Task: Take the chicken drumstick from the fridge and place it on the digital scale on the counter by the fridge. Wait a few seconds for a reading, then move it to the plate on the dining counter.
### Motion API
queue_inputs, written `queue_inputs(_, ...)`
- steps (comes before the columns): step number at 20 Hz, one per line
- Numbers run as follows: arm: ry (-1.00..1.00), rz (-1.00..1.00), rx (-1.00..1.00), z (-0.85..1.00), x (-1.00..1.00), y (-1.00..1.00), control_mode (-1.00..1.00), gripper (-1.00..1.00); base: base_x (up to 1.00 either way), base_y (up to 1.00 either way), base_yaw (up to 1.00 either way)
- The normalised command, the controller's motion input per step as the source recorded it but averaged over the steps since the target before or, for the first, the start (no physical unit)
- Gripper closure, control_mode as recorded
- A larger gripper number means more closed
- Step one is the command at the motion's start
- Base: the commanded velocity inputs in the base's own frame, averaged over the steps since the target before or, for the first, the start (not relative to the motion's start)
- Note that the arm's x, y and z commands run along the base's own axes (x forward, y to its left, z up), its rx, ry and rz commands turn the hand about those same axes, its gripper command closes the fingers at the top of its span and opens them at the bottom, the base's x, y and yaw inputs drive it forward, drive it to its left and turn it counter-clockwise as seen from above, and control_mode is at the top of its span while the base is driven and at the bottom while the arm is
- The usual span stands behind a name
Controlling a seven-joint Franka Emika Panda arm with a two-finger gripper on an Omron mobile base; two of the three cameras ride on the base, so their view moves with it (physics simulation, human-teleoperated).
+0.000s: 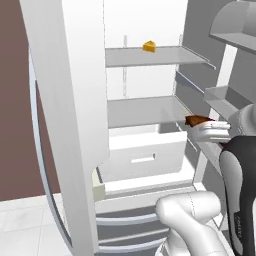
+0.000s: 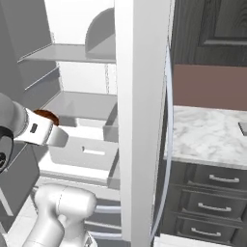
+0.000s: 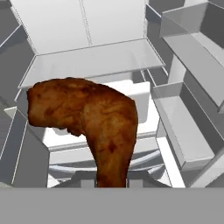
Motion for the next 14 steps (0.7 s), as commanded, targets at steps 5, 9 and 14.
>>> queue_inputs(5, 0.00, 0.00, 0.00, 0.00, 0.00, 0.00, 1.00, 1.00, -0.99, -0.20, -0.01)
queue_inputs(9, 0.00, 0.00, 0.00, 0.00, 0.00, 0.00, 1.00, 1.00, -0.61, 0.00, -0.21)
queue_inputs(14, 0.00, 0.00, 0.00, 0.00, 0.00, 0.00, 1.00, 1.00, -0.25, 0.00, -0.69)
